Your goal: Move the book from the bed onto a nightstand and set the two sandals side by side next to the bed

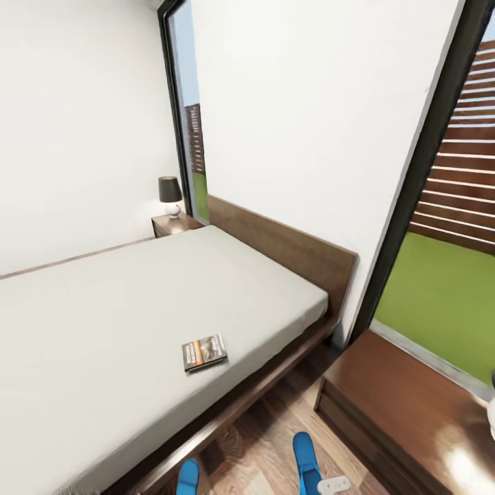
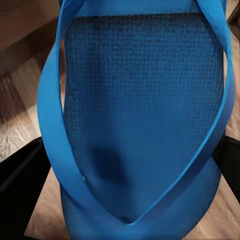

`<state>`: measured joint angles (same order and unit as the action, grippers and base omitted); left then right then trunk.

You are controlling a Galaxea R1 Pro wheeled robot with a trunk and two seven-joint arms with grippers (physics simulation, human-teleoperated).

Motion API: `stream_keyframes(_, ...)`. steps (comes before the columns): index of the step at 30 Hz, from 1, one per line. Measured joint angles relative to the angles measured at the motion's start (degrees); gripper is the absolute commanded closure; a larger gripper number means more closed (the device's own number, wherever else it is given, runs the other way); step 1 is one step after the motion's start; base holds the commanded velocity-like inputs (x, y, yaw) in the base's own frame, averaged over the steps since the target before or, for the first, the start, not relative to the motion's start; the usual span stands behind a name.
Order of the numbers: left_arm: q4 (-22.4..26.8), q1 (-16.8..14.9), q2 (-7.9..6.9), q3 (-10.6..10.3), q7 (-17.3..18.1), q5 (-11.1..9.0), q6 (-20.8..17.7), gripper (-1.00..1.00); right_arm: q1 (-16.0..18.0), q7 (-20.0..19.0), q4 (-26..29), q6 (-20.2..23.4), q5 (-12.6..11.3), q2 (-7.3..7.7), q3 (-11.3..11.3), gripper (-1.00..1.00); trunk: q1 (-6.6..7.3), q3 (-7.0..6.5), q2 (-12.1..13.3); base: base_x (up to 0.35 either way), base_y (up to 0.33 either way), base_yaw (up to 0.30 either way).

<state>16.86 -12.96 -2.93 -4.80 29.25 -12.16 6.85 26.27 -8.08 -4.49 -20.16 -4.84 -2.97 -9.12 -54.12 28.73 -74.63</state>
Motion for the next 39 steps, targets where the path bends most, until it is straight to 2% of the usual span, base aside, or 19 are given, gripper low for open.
stream_keyframes(15,-0.01,-0.01,0.0,0.0,0.0,0.04,0.0,1.0,0.0,-0.01,0.01,0.0,0.01,0.0,-0.01,1.0,0.0,0.0,0.0,-0.002,0.0,0.017)
stream_keyframes(23,-0.01,-0.01,0.0,-0.02,-0.01,0.04,0.02,1.0,0.0,-0.02,0.02,0.02,0.0,0.0,0.0,1.0,-0.01,0.0,0.0,-0.19,0.0,0.029)
stream_keyframes(39,0.0,0.0,0.0,-0.02,0.0,0.03,0.0,1.0,0.0,0.0,0.0,0.0,0.0,0.0,0.0,1.0,0.0,0.0,0.0,-0.004,0.0,0.278)
